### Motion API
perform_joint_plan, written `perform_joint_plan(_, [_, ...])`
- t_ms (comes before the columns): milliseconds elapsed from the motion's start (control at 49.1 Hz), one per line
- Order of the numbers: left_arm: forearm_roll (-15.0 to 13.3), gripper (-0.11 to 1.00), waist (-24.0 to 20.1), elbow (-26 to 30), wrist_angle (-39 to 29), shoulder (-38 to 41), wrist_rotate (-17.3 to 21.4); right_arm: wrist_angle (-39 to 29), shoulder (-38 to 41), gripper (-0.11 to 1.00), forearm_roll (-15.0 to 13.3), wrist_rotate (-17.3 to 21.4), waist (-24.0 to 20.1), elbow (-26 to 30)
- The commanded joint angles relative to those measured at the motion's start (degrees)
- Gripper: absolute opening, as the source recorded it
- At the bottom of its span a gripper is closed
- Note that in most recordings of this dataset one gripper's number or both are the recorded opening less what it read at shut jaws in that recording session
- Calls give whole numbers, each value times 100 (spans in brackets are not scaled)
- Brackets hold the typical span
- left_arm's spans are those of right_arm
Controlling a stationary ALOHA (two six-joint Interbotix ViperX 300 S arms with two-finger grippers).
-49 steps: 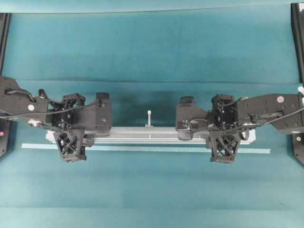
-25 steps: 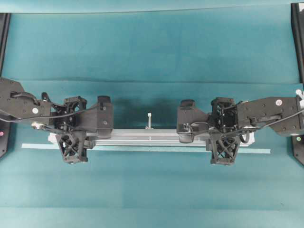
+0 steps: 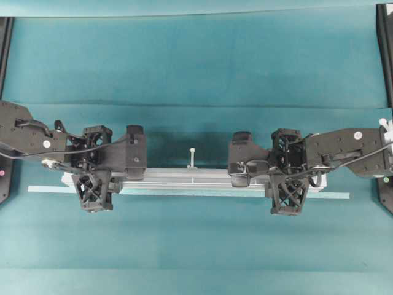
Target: Lift the large metal rail with both hands.
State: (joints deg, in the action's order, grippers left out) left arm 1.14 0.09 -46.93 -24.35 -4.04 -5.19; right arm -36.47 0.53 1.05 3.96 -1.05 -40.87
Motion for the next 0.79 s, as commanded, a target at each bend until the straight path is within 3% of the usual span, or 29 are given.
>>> perform_joint_plan(0, [9,36,-18,62,123,-53,0,70,0,38,9,-9,-35,44])
perform_joint_plan(489, [9,36,-18,53,141,-35,0,193,53,38,18,-18,-35,18])
perform_joint_plan(774, [18,36,-18,0,501,-35,26,202,105,38,9,-9,-35,0])
